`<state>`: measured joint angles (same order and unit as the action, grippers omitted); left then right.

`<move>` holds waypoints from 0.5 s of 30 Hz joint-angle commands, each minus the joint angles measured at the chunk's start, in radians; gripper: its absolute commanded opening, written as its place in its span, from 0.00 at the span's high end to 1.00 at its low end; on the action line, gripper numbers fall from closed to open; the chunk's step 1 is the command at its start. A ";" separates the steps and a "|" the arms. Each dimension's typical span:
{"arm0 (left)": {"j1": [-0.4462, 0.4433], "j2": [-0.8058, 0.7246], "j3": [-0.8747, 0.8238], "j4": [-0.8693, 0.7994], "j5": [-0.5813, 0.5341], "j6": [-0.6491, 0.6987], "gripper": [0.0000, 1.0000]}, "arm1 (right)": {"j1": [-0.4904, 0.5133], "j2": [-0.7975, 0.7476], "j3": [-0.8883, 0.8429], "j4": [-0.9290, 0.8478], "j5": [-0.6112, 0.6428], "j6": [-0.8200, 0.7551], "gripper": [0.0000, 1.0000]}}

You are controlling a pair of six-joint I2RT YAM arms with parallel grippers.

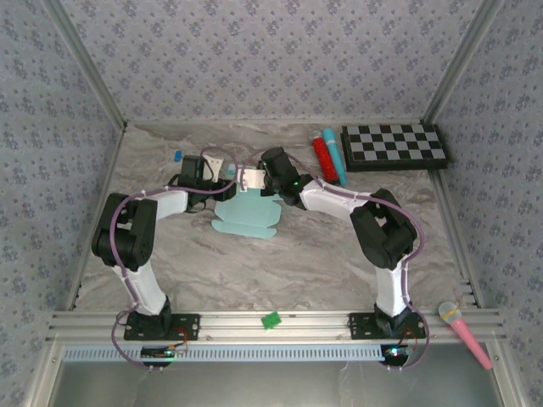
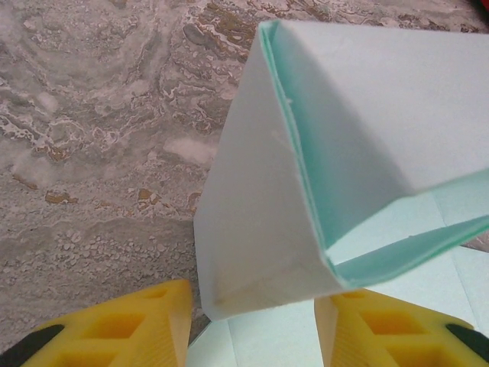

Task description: Fold the paper box

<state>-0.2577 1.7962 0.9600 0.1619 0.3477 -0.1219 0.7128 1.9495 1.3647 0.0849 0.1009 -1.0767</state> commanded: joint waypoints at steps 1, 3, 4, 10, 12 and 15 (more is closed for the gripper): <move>-0.006 0.018 0.043 0.064 0.009 -0.016 0.55 | 0.025 0.007 -0.009 -0.074 -0.038 0.009 1.00; -0.006 0.022 0.049 0.069 0.018 -0.016 0.56 | 0.025 0.009 -0.007 -0.081 -0.040 0.009 1.00; -0.006 0.023 0.050 0.070 0.022 -0.017 0.57 | 0.025 0.008 -0.003 -0.086 -0.041 0.009 1.00; -0.006 0.032 0.064 0.077 -0.006 -0.036 0.60 | 0.028 0.011 0.011 -0.117 -0.049 0.012 1.00; -0.006 0.032 0.065 0.082 -0.020 -0.042 0.60 | 0.028 0.014 0.016 -0.130 -0.051 0.012 1.00; -0.006 0.034 0.065 0.080 -0.037 -0.045 0.61 | 0.029 0.017 0.018 -0.133 -0.048 0.012 1.00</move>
<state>-0.2584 1.8122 0.9844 0.1913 0.3389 -0.1516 0.7235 1.9495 1.3727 0.0635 0.0967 -1.0763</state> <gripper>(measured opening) 0.390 0.053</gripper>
